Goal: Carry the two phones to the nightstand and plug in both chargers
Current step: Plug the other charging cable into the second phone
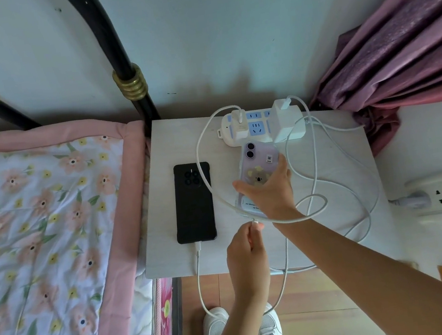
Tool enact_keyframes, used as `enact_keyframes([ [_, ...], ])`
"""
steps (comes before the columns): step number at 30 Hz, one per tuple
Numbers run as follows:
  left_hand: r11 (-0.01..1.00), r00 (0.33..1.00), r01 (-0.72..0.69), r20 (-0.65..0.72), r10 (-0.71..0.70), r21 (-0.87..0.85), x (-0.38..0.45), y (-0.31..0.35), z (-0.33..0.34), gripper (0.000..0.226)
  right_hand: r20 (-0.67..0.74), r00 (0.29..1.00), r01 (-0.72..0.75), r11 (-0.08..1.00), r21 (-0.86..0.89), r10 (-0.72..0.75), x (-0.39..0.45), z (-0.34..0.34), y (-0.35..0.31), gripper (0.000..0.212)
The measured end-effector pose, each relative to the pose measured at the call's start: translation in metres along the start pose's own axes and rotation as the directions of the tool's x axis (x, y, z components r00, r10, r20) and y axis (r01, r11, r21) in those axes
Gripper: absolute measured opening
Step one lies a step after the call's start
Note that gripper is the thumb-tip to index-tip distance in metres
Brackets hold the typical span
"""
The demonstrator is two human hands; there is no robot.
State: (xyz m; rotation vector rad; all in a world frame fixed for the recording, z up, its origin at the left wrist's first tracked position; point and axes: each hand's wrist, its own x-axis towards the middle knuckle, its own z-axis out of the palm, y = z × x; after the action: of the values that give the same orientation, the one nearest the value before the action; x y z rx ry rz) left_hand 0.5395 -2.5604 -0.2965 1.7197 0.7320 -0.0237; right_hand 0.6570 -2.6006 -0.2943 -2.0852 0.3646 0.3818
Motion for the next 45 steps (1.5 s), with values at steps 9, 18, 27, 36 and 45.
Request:
enact_keyframes([
  [9, 1.000, 1.000, 0.022, 0.000, -0.022, -0.007, 0.002, 0.002, 0.001, 0.042, -0.017, 1.000, -0.006, 1.000, -0.021, 0.006, 0.001, 0.001, 0.001, 0.112],
  [18, 0.997, 0.999, -0.028, 0.034, 0.026, 0.067, 0.004, -0.004, 0.000, 0.043, 0.006, 1.000, -0.017, 0.999, -0.042, 0.017, 0.003, 0.002, 0.002, 0.110],
  [27, 0.994, 0.999, -0.038, -0.016, 0.040, 0.099, 0.002, -0.003, 0.002, 0.044, 0.038, 0.996, -0.082, 0.996, -0.024, 0.083, 0.005, 0.001, 0.004, 0.107],
  [36, 0.995, 0.999, 0.046, -0.026, -0.044, 0.091, 0.006, -0.001, 0.007, 0.030, 0.026, 0.995, -0.098, 0.994, -0.042, 0.099, 0.008, -0.001, 0.004, 0.109],
  [45, 0.992, 0.995, 0.088, -0.054, -0.083, 0.090, 0.006, 0.010, 0.012, 0.033, 0.093, 0.978, -0.161, 0.963, -0.218, 0.185, 0.025, -0.003, -0.007, 0.106],
])
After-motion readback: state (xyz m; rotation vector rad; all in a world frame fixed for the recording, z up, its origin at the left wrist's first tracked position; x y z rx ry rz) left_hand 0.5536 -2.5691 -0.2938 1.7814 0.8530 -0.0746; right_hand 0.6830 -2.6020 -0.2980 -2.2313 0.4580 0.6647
